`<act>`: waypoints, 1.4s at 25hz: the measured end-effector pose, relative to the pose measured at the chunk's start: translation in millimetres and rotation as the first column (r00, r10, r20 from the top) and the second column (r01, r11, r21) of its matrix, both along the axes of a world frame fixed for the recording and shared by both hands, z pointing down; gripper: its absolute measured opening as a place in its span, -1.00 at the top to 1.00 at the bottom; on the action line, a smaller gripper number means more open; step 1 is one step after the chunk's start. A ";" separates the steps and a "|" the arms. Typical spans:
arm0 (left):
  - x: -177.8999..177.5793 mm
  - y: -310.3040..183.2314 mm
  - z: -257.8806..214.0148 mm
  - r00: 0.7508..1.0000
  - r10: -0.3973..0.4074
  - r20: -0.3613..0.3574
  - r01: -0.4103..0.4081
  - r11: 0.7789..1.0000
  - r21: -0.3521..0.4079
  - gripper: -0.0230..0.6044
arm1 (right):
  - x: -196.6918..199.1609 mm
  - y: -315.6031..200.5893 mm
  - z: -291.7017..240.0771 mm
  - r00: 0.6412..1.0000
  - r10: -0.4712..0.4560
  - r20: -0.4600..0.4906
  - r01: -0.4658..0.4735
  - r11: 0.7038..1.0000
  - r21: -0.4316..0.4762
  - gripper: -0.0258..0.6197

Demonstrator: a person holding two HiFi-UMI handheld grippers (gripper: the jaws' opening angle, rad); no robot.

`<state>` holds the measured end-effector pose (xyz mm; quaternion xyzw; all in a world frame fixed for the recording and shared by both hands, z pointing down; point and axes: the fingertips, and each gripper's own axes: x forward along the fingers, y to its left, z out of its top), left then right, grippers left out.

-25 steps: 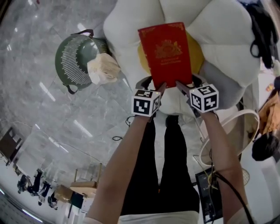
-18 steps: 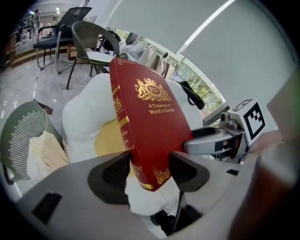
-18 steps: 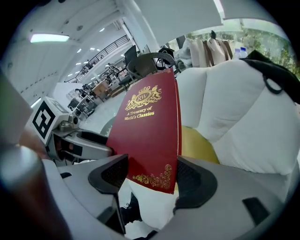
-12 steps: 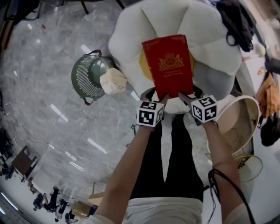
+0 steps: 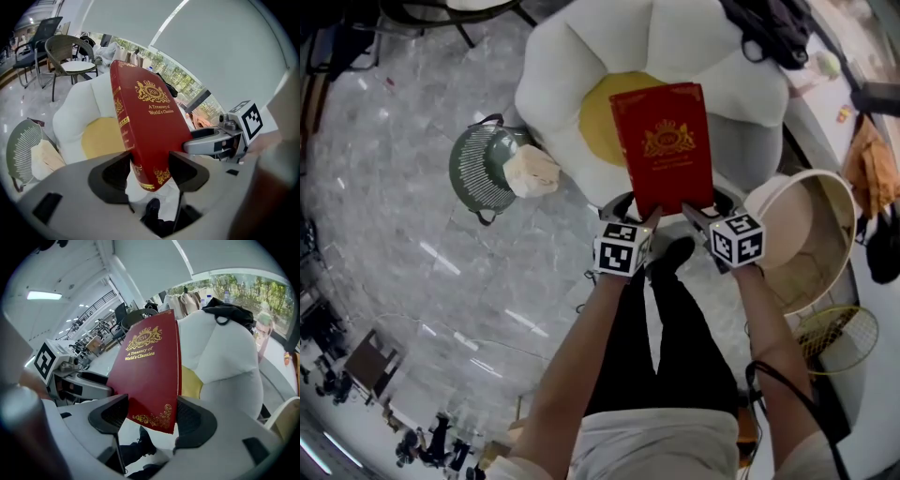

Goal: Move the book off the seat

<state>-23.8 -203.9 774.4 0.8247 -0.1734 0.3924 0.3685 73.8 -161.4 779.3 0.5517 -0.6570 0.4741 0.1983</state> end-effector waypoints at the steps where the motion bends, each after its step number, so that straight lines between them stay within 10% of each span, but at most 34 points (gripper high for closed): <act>1: 3.8 7.5 -2.1 1.000 0.005 -0.003 -0.005 1.000 -0.004 0.11 | 3.0 8.2 -2.1 1.000 0.007 -0.003 -0.007 1.000 0.001 -0.07; 18: 100.0 153.7 -36.6 0.956 0.293 -0.016 -0.293 0.956 0.010 0.11 | 81.2 182.9 -34.8 0.958 0.287 0.003 -0.287 0.958 -0.004 -0.07; 27: 152.9 217.8 -22.4 0.893 0.449 -0.030 -0.449 0.893 0.002 0.11 | 120.0 260.7 -22.1 0.892 0.452 0.022 -0.452 0.892 -0.027 -0.07; 35: 200.5 281.8 7.5 0.790 0.612 -0.029 -0.613 0.790 0.005 0.11 | 149.0 335.8 8.8 0.794 0.607 0.025 -0.606 0.794 -0.042 -0.07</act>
